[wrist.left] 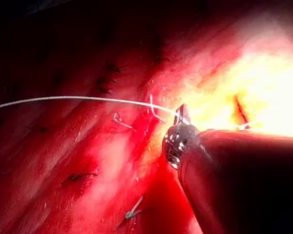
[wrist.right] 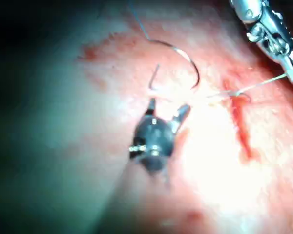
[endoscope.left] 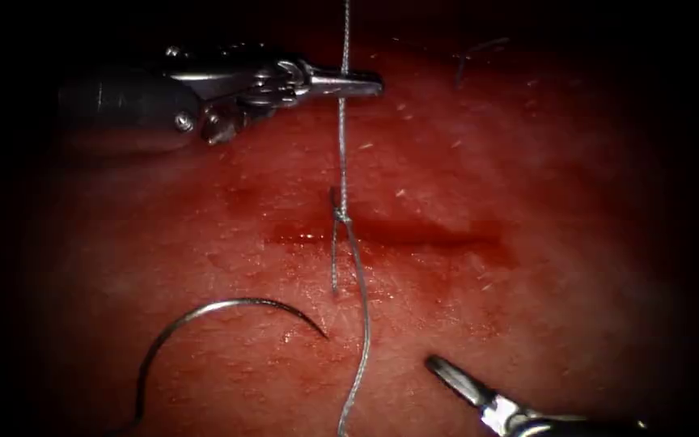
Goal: Wound Closure
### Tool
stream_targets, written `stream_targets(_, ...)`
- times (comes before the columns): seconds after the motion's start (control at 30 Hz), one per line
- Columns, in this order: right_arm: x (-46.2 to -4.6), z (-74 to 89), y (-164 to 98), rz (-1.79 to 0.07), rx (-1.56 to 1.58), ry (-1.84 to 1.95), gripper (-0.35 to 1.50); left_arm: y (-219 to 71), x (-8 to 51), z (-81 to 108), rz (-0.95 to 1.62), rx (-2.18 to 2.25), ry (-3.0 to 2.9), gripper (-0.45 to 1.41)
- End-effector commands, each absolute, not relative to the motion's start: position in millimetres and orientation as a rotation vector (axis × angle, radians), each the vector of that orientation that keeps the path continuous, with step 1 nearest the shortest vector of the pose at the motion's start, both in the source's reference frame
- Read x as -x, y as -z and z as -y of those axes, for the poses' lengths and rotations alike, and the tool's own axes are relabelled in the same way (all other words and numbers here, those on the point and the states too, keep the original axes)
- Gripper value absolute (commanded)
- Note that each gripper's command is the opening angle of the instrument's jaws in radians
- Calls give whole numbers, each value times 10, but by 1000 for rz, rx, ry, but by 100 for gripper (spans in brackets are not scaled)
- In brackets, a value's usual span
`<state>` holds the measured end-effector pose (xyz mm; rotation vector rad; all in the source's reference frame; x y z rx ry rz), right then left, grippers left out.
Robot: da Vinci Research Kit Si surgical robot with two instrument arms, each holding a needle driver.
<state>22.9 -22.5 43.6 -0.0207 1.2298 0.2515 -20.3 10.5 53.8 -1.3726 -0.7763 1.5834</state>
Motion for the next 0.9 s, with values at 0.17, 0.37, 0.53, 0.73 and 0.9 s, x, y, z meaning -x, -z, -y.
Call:
stream_targets(0.17, -228, 189, -453, -1270, 117, -120, 57, -544, 206, -114, 742, 1388, -1612, -45)
stream_targets(0.37, -230, 178, -474, -1283, 207, -59, 89, -546, 207, -116, 735, 1390, -1616, -45)
stream_targets(0.53, -239, 181, -491, -1269, 243, 9, 89, -547, 210, -118, 730, 1389, -1614, -45)
stream_targets(0.73, -257, 181, -485, -1275, 322, 58, 89, -548, 214, -117, 724, 1387, -1615, -45)
stream_targets(0.9, -258, 175, -478, -1281, 364, 36, 89, -549, 214, -114, 721, 1387, -1617, -45)
